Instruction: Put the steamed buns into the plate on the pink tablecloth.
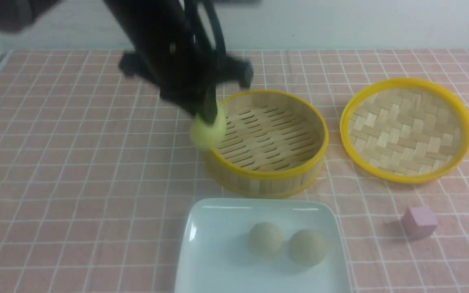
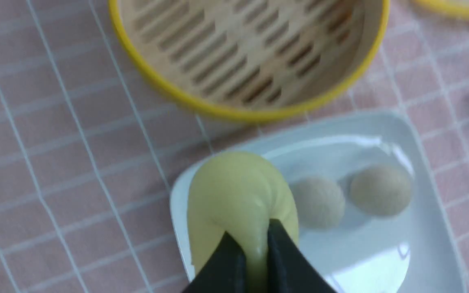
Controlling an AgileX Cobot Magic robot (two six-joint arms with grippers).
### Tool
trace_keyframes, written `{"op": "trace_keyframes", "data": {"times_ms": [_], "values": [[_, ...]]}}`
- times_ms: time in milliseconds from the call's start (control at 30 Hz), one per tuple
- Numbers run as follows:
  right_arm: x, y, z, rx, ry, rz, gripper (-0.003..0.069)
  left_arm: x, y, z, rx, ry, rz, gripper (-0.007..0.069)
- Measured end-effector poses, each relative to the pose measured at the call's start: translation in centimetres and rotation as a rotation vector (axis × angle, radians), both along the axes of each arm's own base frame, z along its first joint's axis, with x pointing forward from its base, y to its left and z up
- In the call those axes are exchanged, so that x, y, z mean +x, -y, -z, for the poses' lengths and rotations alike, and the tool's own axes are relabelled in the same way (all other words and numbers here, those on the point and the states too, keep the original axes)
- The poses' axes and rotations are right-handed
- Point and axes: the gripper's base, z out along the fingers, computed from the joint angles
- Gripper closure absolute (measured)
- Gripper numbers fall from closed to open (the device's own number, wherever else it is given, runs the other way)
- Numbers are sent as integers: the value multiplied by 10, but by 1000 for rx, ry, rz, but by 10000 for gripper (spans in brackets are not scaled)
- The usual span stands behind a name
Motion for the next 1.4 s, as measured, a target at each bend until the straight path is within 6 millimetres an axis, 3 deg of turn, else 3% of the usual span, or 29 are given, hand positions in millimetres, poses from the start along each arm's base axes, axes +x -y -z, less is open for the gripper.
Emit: {"op": "trace_keyframes", "data": {"times_ms": [133, 233, 267, 333, 400, 500, 633, 800, 1000, 1400], "values": [[0, 0, 0, -1, -2, 1, 491, -12, 10, 74, 31, -58, 18, 510], [0, 0, 0, -2, -2, 1, 490, -17, 14, 101, 16, -46, 17, 448], [0, 0, 0, -2, -2, 1, 489, -17, 16, 118, 7, -33, 13, 378], [0, 0, 0, 2, -3, 0, 487, -16, 17, 127, 7, -36, 8, 310], [-2, 0, -3, 22, -7, -4, 487, -15, 18, 131, 8, -37, 4, 258], [-8, 1, -18, 76, -14, -10, 508, -11, 20, 120, -3, -16, -4, 159], [-20, 5, -38, 164, -18, -34, 629, -5, 23, 89, -27, 50, 5, 102], [-19, 1, -36, 254, 105, -76, 667, -3, 22, 76, -7, 75, 19, 93], [-3, -15, -12, 299, 282, -139, 669, -4, 21, 76, 6, 68, 23, 111], [0, -18, -5, 307, 303, -153, 659, -2, 22, 75, -9, 90, 21, 151]]}}
